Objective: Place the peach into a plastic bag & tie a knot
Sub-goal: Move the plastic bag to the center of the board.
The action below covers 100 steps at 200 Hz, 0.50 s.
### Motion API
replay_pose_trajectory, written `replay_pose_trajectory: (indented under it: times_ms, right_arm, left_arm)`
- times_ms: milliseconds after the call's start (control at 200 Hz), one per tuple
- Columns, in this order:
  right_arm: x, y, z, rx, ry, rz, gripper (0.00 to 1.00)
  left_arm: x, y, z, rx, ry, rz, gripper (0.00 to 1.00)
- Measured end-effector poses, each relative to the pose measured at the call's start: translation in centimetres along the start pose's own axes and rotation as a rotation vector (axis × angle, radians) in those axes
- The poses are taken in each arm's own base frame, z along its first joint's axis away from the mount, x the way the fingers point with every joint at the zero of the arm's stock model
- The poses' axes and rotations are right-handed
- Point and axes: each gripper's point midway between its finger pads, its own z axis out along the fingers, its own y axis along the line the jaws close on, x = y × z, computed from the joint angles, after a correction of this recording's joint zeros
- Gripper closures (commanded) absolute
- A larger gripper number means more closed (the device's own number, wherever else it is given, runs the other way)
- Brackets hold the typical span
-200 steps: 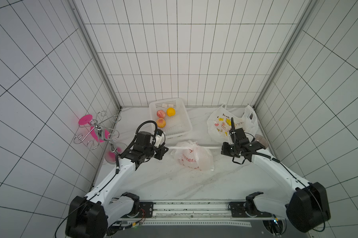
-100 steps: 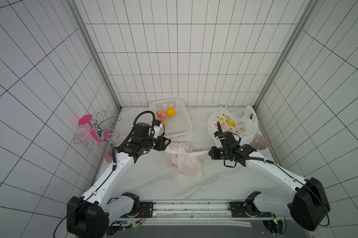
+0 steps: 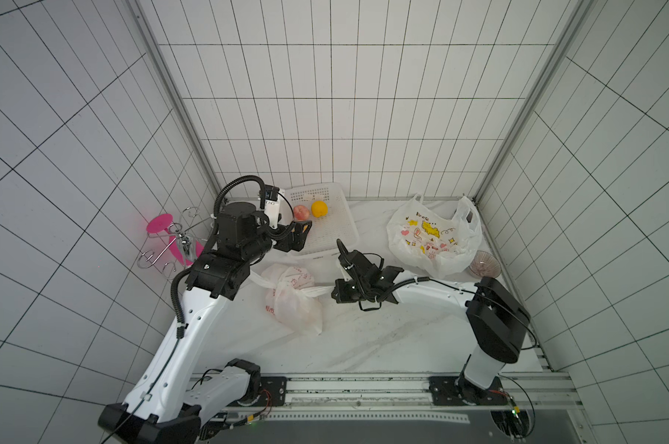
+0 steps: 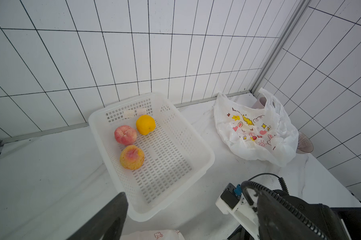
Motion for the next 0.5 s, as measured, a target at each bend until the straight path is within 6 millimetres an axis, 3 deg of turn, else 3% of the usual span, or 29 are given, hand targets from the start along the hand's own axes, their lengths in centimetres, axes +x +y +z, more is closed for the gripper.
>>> replay_pose_trajectory:
  times_ms: [55, 145, 280, 420, 500]
  right_arm:
    - [-0.6, 1.4, 0.4, -0.038, -0.014, -0.005, 0.64]
    - [-0.8, 2.4, 0.4, -0.078, -0.008, -0.016, 0.36]
    - [-1.7, 2.0, -1.9, -0.091, -0.001, -0.047, 0.18]
    - [-5.9, -0.4, -10.2, -0.069, -0.113, -0.059, 0.13]
    - [-8.1, -3.9, -15.7, 0.020, -0.207, -0.049, 0.13]
  left_arm:
    - [-0.3, 0.3, -0.1, -0.011, -0.025, -0.018, 0.02]
    - [-0.9, 0.4, -0.3, -0.005, -0.059, -0.054, 0.02]
    - [-1.9, -0.3, 0.0, 0.042, -0.093, -0.070, 0.09]
    - [-1.5, -1.5, 1.7, 0.083, -0.063, -0.059, 0.11]
    - [-1.0, -2.1, 2.9, 0.091, -0.036, -0.051, 0.12]
